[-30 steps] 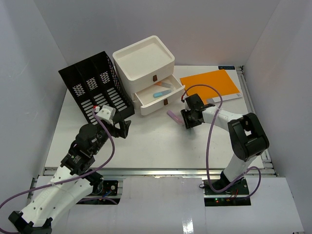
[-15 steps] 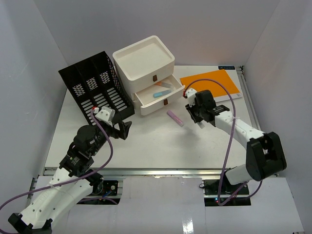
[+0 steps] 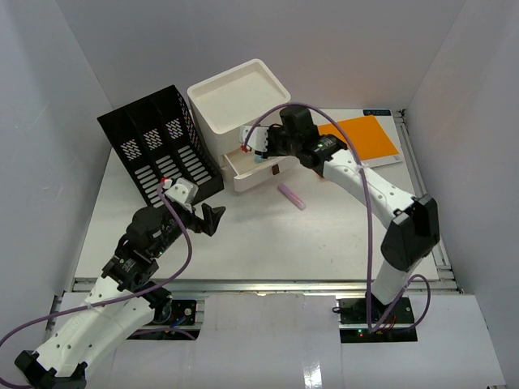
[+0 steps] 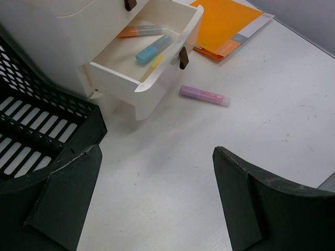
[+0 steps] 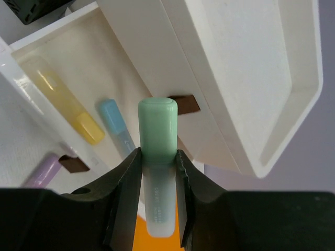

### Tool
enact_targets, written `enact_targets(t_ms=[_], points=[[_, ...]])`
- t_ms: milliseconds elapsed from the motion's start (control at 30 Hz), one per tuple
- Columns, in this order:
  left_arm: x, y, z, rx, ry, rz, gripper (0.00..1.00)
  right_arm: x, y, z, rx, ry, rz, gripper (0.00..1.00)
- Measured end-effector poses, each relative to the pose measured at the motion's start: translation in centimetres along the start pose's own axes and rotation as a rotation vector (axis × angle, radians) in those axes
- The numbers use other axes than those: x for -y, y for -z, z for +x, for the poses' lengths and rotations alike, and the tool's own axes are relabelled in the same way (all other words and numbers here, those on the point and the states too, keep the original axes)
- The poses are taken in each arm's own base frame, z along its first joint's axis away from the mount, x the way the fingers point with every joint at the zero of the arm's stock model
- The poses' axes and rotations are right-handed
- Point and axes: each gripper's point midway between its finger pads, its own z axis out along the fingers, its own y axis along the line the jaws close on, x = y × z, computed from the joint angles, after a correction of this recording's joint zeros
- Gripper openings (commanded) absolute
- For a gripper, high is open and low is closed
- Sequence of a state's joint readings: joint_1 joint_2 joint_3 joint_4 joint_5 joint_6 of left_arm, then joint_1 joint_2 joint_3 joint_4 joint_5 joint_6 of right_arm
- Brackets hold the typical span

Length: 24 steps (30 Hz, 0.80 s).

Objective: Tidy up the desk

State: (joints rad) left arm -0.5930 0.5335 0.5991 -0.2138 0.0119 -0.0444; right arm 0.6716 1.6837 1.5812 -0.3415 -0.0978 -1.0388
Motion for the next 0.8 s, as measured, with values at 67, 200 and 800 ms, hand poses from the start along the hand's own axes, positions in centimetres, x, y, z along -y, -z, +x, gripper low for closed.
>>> enact_targets(t_ms=[67,200,800], points=[[0.0,-0.1,0.2,-0.004,-0.001,0.0,0.98,-0.3,-2.3,0.3,-0.014,0.035,-0.021,0.47],[0.0,-0.2,0.2,-0.006,-0.003,-0.001,0.98,-1.5,-5.1,1.8,-0.055,0.054,-0.061,0.73],[0.3,0.0,-0.1,0.005,-0.003,0.016,0.98,-2.0,5.6,0.5,0.165,-0.381,-0.014,0.94]])
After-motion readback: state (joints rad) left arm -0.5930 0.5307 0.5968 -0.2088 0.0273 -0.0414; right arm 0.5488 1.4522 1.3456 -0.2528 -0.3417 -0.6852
